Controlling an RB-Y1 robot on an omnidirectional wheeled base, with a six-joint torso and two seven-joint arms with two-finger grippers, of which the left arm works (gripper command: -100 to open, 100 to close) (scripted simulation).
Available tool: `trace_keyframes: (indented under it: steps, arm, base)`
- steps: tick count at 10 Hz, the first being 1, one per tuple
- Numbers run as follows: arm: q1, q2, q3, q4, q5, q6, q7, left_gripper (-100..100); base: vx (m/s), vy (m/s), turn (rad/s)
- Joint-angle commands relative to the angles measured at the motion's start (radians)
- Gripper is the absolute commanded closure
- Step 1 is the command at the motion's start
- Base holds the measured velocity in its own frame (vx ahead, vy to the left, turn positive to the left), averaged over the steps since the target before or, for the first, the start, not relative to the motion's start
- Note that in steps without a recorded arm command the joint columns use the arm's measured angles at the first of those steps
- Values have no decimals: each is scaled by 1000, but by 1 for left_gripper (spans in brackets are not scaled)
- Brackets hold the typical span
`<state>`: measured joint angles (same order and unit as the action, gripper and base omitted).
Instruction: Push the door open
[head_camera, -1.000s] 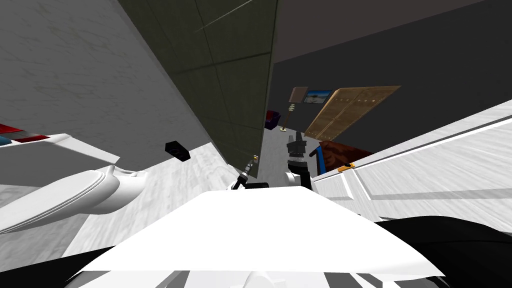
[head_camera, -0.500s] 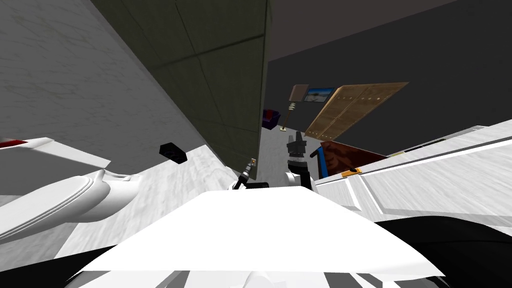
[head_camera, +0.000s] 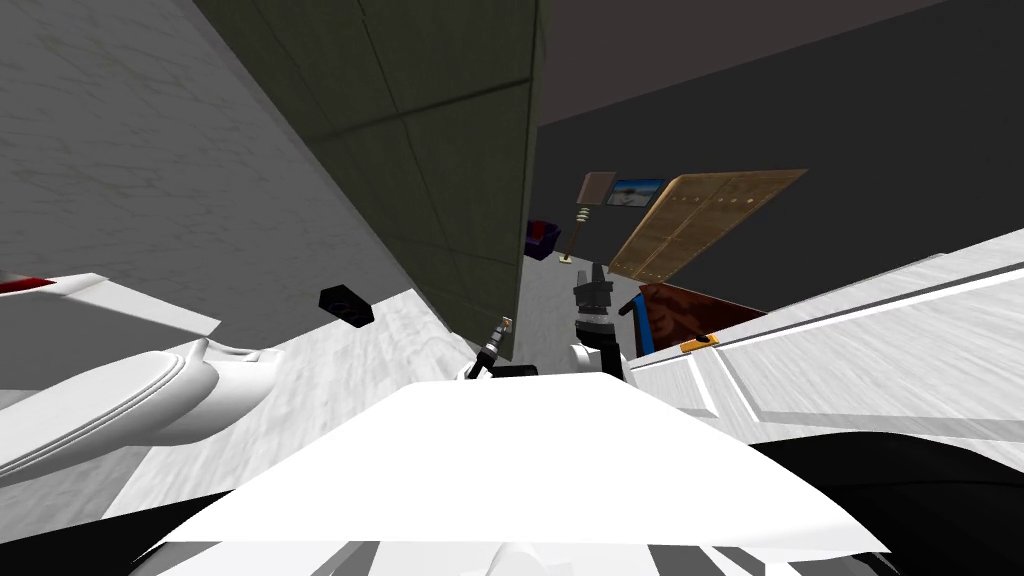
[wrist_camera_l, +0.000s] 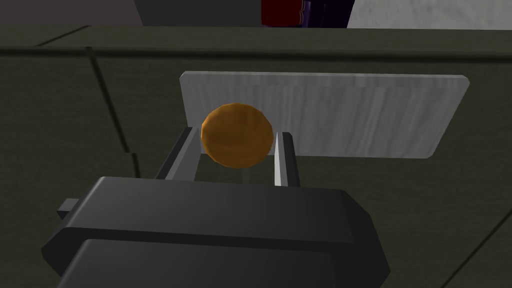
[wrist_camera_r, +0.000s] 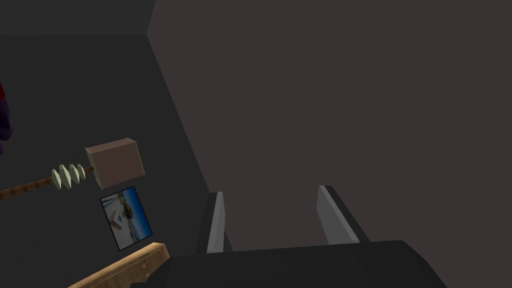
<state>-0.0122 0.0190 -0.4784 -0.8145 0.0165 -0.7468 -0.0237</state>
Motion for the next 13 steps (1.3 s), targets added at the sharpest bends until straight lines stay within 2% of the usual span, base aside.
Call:
trace_keyframes:
  steps: [1, 6, 8, 9, 10, 13]
  arm:
    - [-3, 9, 16, 3, 5, -1, -3, 100]
    - [-11, 27, 66, 13, 23, -2, -12, 100]
    - [-17, 34, 99, 19, 34, -4, -18, 100]
    - [-17, 34, 99, 19, 34, -4, -18, 100]
    - [-9, 37, 93, 3, 37, 2, -14, -100]
    - [0, 28, 91, -9, 44, 5, -10, -100]
  base:
    - [118, -75, 21]
    - [165, -124, 43]
    - [181, -126, 104]
    - [104, -92, 22]
    - [-92, -17, 75]
    - [-226, -2, 45]
